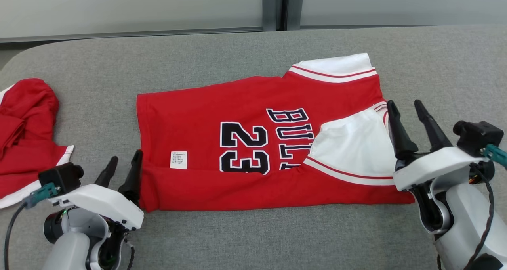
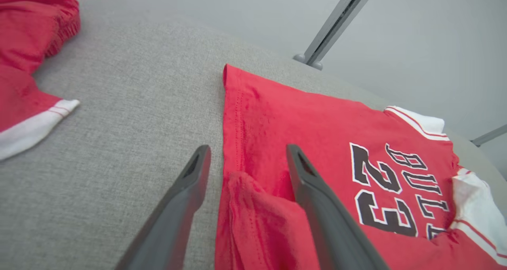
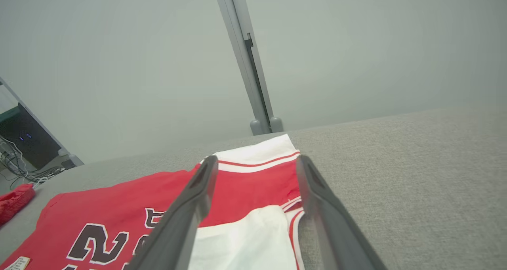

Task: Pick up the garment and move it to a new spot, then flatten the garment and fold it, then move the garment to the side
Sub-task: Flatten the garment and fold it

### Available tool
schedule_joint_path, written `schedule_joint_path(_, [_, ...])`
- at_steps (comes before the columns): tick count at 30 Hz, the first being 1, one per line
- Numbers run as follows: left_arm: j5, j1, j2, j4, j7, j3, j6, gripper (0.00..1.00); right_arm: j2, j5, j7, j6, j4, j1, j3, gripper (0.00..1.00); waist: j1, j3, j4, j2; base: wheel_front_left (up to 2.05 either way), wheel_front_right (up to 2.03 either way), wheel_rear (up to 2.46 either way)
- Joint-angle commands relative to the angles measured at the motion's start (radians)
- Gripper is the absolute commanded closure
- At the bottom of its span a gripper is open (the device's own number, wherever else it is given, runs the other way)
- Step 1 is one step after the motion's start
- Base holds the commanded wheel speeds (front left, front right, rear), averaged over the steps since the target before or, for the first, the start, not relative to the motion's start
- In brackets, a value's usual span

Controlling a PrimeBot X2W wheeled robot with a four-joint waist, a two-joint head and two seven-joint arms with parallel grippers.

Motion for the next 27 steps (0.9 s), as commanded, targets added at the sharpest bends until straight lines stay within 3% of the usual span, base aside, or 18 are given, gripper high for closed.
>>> schedule_joint_path(1, [0.032, 0.020, -0.009, -0.017, -0.082, 0.007, 0.006, 0.00, -0.016, -0.041, -0.061, 0.000, -0.012, 0.017, 0.001, 0.00, 0.0000, -0.010, 0.002, 0.0000, 0.00, 0.00, 0.00])
schedule_joint_path(5, [0.116, 0.051, -0.016, -0.049, -0.238, -0.002, 0.035, 0.00, -0.020, -0.127, -0.120, 0.000, -0.072, 0.062, -0.027, 0.00, 0.0000, -0.030, 0.006, 0.0000, 0.00, 0.00, 0.00])
schedule_joint_path(10, [0.187, 0.096, -0.020, -0.093, -0.349, -0.016, 0.056, 0.00, -0.008, -0.196, -0.133, 0.000, -0.158, 0.155, -0.061, 0.00, 0.0000, -0.057, 0.011, 0.0000, 0.00, 0.00, 0.00])
schedule_joint_path(21, [0.344, 0.247, 0.005, -0.192, -0.393, -0.038, 0.115, 0.00, 0.042, -0.300, -0.060, 0.000, -0.378, 0.439, -0.128, 0.00, 0.0000, -0.115, -0.006, 0.0000, 0.00, 0.00, 0.00])
schedule_joint_path(27, [0.361, 0.278, -0.008, -0.180, -0.396, -0.031, 0.118, 0.00, 0.077, -0.315, -0.015, 0.000, -0.451, 0.509, -0.151, 0.00, 0.0000, -0.121, -0.013, 0.0000, 0.00, 0.00, 0.00])
